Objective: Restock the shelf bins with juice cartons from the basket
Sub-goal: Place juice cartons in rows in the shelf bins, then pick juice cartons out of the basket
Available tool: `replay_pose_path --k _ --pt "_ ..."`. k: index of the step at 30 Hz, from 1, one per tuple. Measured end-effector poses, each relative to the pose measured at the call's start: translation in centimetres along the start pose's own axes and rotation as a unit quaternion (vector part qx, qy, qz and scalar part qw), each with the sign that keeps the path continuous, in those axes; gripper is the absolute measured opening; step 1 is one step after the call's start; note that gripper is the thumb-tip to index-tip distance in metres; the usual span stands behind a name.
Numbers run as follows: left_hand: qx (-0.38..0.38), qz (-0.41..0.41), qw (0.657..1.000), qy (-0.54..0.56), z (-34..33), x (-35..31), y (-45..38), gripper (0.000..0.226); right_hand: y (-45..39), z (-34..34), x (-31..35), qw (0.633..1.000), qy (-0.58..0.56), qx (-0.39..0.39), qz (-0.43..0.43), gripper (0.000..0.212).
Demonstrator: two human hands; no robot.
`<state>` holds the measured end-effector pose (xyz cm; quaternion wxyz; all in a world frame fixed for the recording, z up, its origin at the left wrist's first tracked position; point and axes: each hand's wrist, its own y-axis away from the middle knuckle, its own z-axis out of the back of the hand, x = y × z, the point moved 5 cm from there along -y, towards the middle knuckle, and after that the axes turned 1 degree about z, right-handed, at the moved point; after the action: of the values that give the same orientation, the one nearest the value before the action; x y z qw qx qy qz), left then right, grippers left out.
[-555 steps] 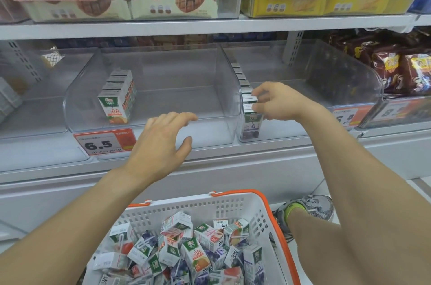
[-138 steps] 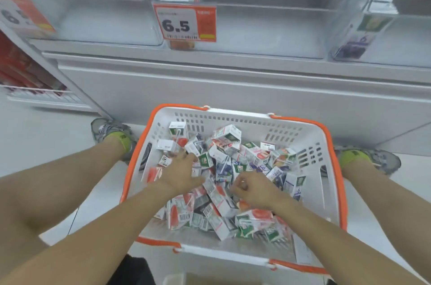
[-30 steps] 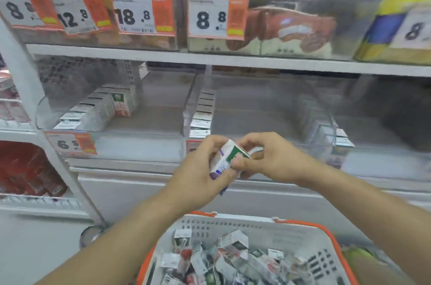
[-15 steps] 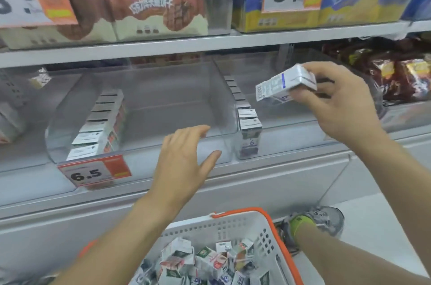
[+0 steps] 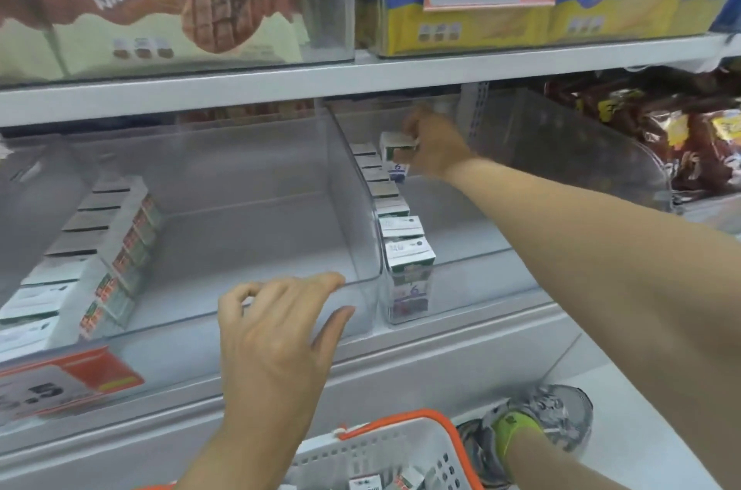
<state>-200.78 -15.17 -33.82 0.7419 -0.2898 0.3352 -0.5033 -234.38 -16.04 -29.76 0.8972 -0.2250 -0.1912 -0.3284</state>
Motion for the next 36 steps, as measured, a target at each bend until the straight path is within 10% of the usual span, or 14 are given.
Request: replay_pose_path --k 9,17,22,25,29,36 --pt "-0.006 -0.009 1.000 0.003 -0.3 0.0 -0.2 0.020 0.5 -0.7 -0.5 0.997 -0.012 0.071 -0.010 0.055" --pt "0.058 -0.009 0.998 0.011 0.2 0.1 -0.5 0.044 19.0 8.1 6.6 0.978 -0.178 -0.101 0.036 0.008" --pt "0.059 -0.151 0.985 0.059 3.7 -2.4 1.1 0.025 29.8 1.4 7.5 0.978 -0.200 0.057 -0.003 0.009" --pt "0.284 -0.186 0.937 0.087 2.6 -2.2 5.2 0.023 34.1 -4.9 5.9 0.968 -0.156 0.193 -0.031 0.009" --pt "0.574 -0.088 0.814 -0.005 1.2 2.3 11.6 0.037 39.5 -12.4 3.8 0.924 -0.092 0.368 -0.048 0.029" --pt "0.625 0.169 0.753 0.123 -0.2 3.7 25.5 0.040 45.4 -19.2 2.4 0.843 0.002 0.538 -0.035 0.063"
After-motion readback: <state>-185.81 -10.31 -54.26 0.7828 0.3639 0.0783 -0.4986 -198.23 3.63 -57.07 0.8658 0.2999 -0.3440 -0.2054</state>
